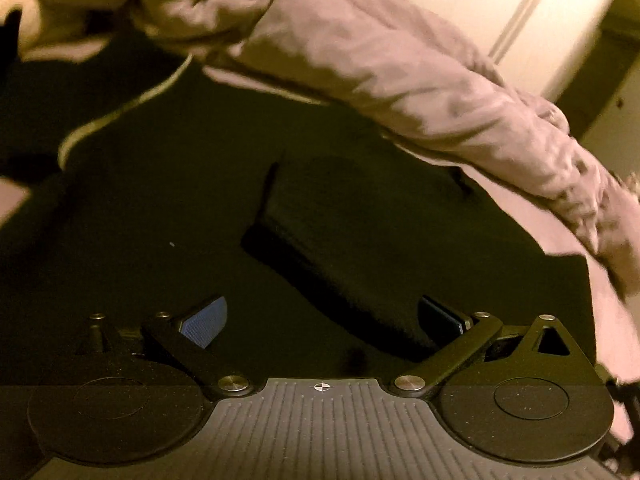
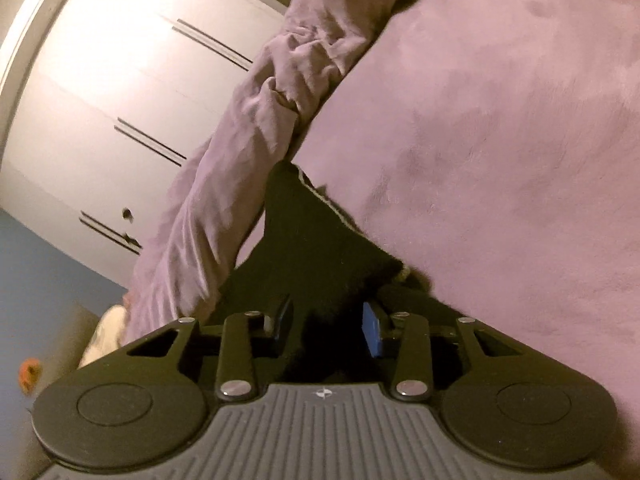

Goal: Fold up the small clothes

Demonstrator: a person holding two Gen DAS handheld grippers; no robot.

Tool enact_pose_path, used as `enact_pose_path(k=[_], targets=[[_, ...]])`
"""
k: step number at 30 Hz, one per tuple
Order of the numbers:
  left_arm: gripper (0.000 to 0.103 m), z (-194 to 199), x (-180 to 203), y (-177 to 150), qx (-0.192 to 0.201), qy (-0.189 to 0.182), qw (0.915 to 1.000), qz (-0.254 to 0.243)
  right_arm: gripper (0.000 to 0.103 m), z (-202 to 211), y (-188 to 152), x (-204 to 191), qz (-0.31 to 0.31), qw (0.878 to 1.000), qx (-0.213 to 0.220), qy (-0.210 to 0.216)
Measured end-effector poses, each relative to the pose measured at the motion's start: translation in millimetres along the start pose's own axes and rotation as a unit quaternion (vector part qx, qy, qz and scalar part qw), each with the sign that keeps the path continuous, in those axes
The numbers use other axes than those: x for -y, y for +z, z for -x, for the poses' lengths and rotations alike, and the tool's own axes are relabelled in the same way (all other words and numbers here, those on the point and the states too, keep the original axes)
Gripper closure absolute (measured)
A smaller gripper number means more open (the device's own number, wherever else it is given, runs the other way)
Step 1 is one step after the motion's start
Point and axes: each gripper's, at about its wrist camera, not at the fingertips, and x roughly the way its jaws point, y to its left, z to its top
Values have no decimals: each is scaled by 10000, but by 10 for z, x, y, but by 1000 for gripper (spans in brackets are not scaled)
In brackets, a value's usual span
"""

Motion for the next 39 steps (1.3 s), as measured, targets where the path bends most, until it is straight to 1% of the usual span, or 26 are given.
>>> enact_pose_path(k=[2,5,7,8,11,13,14,15,16,17,20,22,23,25,28,32,35,36,37,38,39], targets=[[0,-60,-14,14,6,30,9998,171,69,-60,4,7,-46,9999,-6,95],[0,-128,-26,70,106,-1,9997,213,70,-77,-24,12,-63,9997,-67,206],[0,-156,-61,112,160,-59,9993,335,69,-95,-16,7,-163,9988,-168,441],[0,-173,-86,134,163,-82,9989,439,69,-106,-26,7,-188,9984,-208,492],[0,-217,-125,183,176,-169,9973,693,69,-208,-48,-44,-102,9980,-332,522],[0,-243,-107,207,155,-202,9972,710,69,-283,-61,-111,-32,9972,-423,608],[0,-258,-94,221,143,-197,9973,689,70,-320,-63,-145,26,9967,-488,655],[0,-271,-77,232,150,-190,9975,657,75,-365,-65,-188,139,9963,-561,633],[0,-277,-63,240,153,-187,9978,622,91,-381,-63,-216,259,9964,-571,571],[0,-290,-43,252,142,-168,9981,571,94,-379,-48,-243,425,9965,-519,488],[0,-297,-10,265,167,-213,9981,553,94,-286,12,-206,570,9980,-162,234],[0,-301,-6,256,176,-286,9976,603,94,-204,41,-135,691,9974,166,-79],[0,-312,-2,247,164,-315,9976,601,94,-186,42,-95,760,9966,248,-174],[0,-327,24,221,142,-340,9980,508,94,-204,33,-9,535,9983,156,-137],[0,-342,71,198,68,-456,9982,372,93,-200,3,-54,695,9973,176,-136],[0,-396,62,224,-65,-593,9963,617,92,-188,-21,-23,685,9974,196,-51],[0,-436,33,264,-71,-702,9940,834,91,-206,-13,-31,713,9973,191,-28],[1,-450,38,274,-85,-681,9940,851,91,-206,-13,-34,727,9972,189,-29],[6,-455,57,280,-85,-618,9946,824,91,-202,-17,-35,735,9971,191,-16],[16,-455,85,285,-73,-533,9957,756,90,-206,-18,-34,742,9970,196,-6],[22,-452,119,287,-71,-478,9967,651,90,-209,-15,-28,740,9971,198,4]])
